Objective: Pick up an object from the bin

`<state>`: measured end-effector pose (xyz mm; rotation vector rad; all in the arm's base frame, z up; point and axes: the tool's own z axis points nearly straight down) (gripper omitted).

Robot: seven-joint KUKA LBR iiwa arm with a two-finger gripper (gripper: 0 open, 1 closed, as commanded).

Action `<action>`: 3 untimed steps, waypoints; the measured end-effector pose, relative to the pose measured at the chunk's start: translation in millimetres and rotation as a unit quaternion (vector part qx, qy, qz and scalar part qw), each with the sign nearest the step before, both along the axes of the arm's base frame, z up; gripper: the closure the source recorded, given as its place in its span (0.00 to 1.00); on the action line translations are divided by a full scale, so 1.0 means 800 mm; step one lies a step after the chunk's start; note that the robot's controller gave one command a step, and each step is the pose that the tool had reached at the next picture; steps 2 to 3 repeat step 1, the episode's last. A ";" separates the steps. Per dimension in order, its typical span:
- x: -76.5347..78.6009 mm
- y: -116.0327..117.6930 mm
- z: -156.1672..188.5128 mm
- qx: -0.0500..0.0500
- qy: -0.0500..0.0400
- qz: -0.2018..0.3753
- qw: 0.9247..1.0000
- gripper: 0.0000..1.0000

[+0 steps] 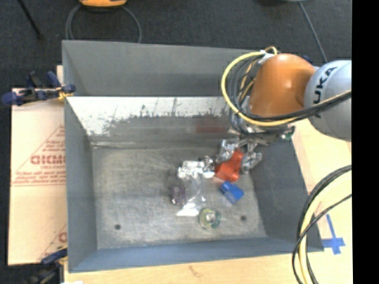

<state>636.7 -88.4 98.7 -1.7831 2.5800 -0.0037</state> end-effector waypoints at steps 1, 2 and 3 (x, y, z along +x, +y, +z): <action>0.001 0.000 0.169 -0.001 -0.003 -0.036 0.999 1.00; 0.001 0.000 0.169 -0.001 -0.003 -0.036 0.999 1.00; 0.001 0.000 0.169 -0.001 -0.003 -0.036 0.999 1.00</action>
Offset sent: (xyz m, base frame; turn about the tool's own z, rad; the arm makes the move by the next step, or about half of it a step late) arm -0.0020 0.0006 0.1289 0.0723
